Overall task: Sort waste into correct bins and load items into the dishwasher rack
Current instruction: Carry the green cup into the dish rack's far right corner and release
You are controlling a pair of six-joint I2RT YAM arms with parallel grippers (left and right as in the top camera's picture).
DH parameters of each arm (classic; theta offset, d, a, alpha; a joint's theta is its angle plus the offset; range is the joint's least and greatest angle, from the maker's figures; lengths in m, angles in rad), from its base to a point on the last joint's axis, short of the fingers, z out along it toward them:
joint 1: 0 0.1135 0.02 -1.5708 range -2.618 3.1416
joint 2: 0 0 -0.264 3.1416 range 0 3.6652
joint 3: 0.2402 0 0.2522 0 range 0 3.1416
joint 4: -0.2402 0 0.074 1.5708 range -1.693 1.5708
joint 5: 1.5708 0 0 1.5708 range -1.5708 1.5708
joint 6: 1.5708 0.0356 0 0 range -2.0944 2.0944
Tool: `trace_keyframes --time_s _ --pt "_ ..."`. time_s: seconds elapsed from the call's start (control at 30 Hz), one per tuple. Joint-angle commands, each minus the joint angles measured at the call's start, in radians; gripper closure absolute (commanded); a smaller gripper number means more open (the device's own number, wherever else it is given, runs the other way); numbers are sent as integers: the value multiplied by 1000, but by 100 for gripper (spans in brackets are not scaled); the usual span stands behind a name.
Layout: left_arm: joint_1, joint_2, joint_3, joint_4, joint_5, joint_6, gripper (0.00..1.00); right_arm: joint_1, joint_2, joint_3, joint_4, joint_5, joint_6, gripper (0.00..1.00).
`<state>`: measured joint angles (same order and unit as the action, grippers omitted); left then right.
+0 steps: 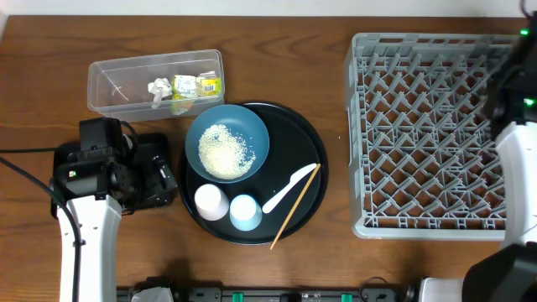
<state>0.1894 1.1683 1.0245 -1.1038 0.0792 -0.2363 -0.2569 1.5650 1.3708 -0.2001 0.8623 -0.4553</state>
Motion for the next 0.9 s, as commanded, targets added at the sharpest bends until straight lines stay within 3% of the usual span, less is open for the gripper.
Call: trace_keyframes --time_s 0.0,0.33,0.53,0.87 --pt "6 -7 5 -6 0 -10 2 -64 45 0 51 24 -77 99" --pt "6 -7 5 -5 0 -10 2 -130 284 0 393 12 -368 99" --pt "6 -7 5 -1 0 -10 2 -129 415 0 549 13 -459 99" --pt "6 -7 5 19 3 -39 2 -116 499 0 545 -7 -412 99"
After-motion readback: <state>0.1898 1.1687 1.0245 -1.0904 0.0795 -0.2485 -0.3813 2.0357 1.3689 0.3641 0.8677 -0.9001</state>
